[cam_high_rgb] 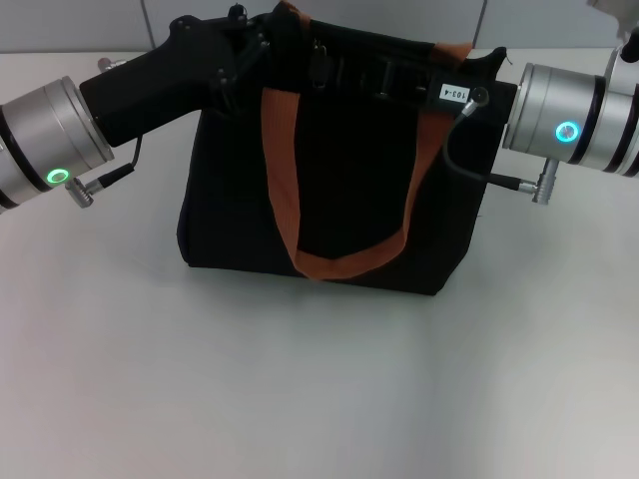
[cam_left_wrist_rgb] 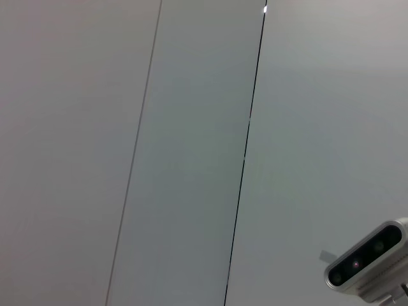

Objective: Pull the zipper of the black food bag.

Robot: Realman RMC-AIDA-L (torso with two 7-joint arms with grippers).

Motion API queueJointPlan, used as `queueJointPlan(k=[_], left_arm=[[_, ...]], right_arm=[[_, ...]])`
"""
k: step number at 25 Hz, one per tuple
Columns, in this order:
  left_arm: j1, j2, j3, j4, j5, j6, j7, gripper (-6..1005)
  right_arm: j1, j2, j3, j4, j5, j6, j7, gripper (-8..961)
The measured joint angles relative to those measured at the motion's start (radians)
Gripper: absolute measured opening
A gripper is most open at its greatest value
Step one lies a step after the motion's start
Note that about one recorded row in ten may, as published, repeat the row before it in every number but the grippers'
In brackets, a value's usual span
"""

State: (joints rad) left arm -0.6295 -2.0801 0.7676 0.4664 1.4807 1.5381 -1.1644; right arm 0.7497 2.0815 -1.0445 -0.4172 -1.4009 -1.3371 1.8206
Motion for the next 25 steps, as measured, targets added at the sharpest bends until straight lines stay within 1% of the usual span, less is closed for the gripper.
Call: queueJointPlan(k=[12, 17, 20, 25], left_arm=[[-0.001, 0.000, -0.007, 0.000, -0.002, -0.012, 0.009, 19], [0.004, 0.000, -0.007, -0.002, -0.002, -0.014, 0.010, 19], [0.009, 0.000, -0.007, -0.002, -0.002, -0.015, 0.011, 19], [0.017, 0.000, -0.008, -0.007, -0.013, -0.015, 0.026, 19]], right_arm=[[-0.011, -0.002, 0.000, -0.008, -0.001, -0.015, -0.043, 1], [-0.012, -0.004, -0.006, -0.030, -0.004, -0.008, -0.013, 1], [-0.012, -0.010, -0.007, -0.036, -0.005, -0.005, 0.008, 1], [-0.012, -0.013, -0.007, -0.040, -0.024, 0.008, 0.030, 1]])
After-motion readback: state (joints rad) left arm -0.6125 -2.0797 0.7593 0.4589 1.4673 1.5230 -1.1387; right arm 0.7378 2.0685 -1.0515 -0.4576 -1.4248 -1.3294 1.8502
